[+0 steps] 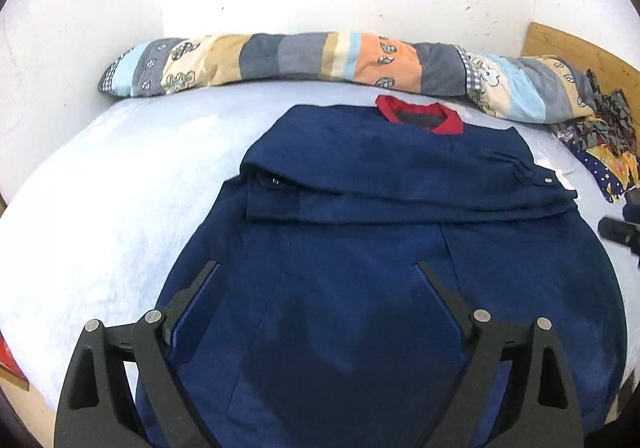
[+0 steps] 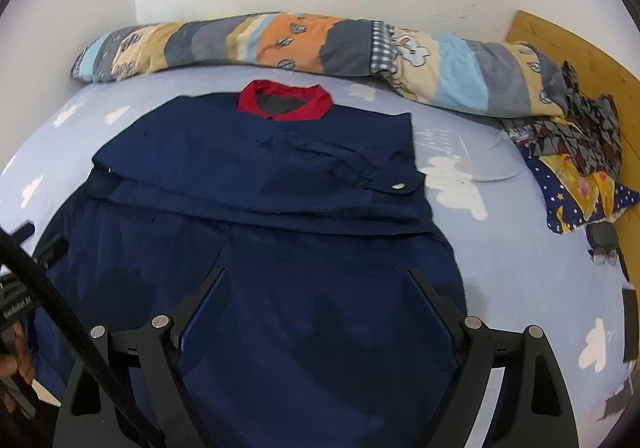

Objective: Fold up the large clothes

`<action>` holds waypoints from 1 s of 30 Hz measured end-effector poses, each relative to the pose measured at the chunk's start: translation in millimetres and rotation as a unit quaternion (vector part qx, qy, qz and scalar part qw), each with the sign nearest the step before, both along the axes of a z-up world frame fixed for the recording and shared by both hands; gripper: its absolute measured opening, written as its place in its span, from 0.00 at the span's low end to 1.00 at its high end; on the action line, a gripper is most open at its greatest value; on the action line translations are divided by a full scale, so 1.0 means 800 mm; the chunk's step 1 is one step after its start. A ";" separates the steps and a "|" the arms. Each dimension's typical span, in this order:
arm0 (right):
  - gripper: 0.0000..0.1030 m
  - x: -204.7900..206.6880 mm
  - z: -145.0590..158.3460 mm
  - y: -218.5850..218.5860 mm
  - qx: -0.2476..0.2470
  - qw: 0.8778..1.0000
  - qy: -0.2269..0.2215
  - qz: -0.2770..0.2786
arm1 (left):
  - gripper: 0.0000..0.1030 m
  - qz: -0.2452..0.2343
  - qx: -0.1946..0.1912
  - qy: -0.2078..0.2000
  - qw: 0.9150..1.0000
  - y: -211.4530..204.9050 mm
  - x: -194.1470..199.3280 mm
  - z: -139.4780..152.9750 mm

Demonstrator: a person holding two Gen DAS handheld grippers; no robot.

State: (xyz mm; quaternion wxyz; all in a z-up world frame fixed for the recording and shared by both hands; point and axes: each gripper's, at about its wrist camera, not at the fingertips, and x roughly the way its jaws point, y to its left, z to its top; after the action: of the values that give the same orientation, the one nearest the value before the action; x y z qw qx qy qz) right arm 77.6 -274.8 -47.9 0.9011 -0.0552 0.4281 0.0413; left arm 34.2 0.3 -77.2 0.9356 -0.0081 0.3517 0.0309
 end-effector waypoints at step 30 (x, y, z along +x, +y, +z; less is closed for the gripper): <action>0.88 0.004 -0.011 0.031 -0.043 0.999 0.001 0.025 | 0.95 -0.015 0.053 -0.018 0.998 -0.047 0.019 0.009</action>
State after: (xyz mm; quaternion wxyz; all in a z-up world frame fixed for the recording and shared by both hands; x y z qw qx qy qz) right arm 80.7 -249.9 -57.1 0.8963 -0.1041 0.4286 0.0454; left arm 49.1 -37.5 -69.9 0.9411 0.0466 0.3332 0.0353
